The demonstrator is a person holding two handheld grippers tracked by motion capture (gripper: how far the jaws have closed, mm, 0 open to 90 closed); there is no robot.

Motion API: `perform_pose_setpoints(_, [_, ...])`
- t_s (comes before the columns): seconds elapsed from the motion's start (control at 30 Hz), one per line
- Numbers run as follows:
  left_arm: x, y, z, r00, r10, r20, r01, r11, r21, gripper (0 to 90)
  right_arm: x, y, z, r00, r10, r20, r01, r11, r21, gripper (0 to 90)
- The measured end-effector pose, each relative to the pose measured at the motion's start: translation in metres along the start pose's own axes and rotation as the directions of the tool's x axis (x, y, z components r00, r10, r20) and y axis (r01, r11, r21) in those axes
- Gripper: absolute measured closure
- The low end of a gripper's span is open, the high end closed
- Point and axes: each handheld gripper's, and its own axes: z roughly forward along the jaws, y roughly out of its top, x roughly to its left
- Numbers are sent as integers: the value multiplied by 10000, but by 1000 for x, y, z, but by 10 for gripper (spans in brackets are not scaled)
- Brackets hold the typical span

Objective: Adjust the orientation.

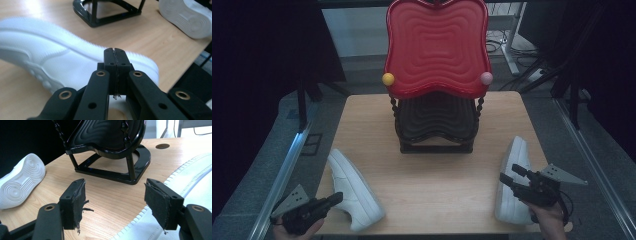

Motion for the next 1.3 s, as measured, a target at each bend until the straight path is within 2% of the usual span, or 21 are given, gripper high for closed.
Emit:
perform_pose_setpoints(0.1, [-4, -4, 0, 9999, 102, 133, -103, 9999, 51, 900, 1, 0, 0, 10000, -27, 7, 27, 10000, 3, 334])
perform_pose_setpoints(0.13, [-10, -10, 2, 9996, 237, 151, -241, 9994, 243, 900, 2, 0, 1, 10000, -53, -3, 53, 10000, -18, 334])
perform_pose_setpoints(0.3, [-21, -23, 7, 9977, 602, -321, -575, 9952, 797, 899, 1, -1, 0, 10000, -35, 8, 36, 10000, -16, 336])
perform_pose_setpoints(0.37, [-23, -24, 7, 9974, 631, -335, -599, 9943, 885, 899, 1, -1, 0, 10000, -20, 13, 20, 10000, -6, 336])
perform_pose_setpoints(0.4, [-24, -27, 7, 9963, 710, -476, -651, 9911, 1158, 899, 1, -2, 1, 10000, 22, 11, -22, 10000, 15, 336])
perform_pose_setpoints(0.43, [-24, -27, 7, 9963, 710, -476, -651, 9911, 1158, 900, 1, -2, 1, 10000, 22, 11, -22, 10000, 15, 336])
perform_pose_setpoints(0.47, [-26, -30, 9, 9929, 931, -734, -810, 9849, 1529, 900, 1, -2, 2, 10000, -14, -7, 14, 10000, 59, 336])
perform_pose_setpoints(0.73, [-33, -32, 24, 9900, 1233, -686, -1069, 9729, 2049, 900, 0, -2, -1, 9999, 113, 63, -113, 9999, 30, 340])
perform_pose_setpoints(0.83, [-33, -30, 28, 9895, 1255, -711, -1084, 9722, 2077, 899, -2, -3, -1, 9999, 87, 109, -87, 10000, 47, 340])
perform_pose_setpoints(1.0, [-32, -22, 36, 9941, 1053, -245, -990, 9780, 1838, 899, -5, -3, -4, 9991, 356, 231, -355, 9993, -72, 344])
perform_pose_setpoints(1.3, [-31, -14, 45, 9956, 938, 83, -939, 9814, 1675, 900, -7, -5, -3, 9979, 519, 394, -518, 9987, -22, 347])
